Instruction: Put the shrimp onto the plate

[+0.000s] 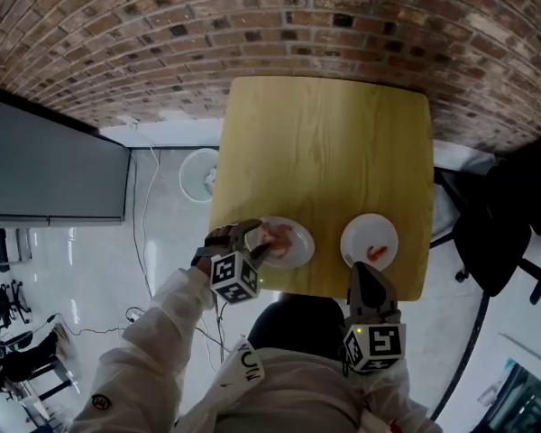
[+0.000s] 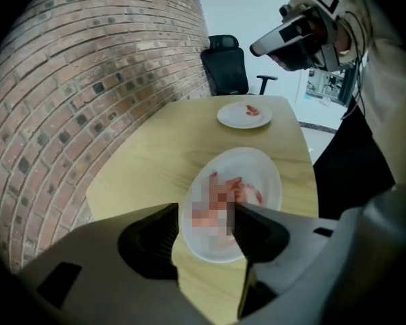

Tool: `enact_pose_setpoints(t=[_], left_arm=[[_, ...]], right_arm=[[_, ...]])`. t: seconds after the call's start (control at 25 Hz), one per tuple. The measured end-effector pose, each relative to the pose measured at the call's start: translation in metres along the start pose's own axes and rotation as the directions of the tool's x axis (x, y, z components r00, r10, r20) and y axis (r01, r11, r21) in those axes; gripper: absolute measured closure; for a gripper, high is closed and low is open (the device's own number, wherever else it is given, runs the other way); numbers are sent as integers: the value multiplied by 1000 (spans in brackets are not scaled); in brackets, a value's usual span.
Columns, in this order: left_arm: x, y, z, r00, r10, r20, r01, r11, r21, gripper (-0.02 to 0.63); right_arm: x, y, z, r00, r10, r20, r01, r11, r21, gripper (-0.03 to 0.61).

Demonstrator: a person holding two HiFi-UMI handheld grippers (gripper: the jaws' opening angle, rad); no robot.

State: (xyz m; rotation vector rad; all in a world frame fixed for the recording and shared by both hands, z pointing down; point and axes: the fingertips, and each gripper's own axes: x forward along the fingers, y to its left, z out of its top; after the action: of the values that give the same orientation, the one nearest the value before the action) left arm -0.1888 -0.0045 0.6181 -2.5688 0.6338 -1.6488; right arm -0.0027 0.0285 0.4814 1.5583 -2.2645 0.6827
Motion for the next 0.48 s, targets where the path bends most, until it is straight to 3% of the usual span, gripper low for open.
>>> enact_pose_setpoints(t=[0.48], left_arm=[[21,7,-6,995,-79,-54,85,989,124,385]], right_arm=[[1,-8,-3,1000,-29,-5,29,999,35,555]])
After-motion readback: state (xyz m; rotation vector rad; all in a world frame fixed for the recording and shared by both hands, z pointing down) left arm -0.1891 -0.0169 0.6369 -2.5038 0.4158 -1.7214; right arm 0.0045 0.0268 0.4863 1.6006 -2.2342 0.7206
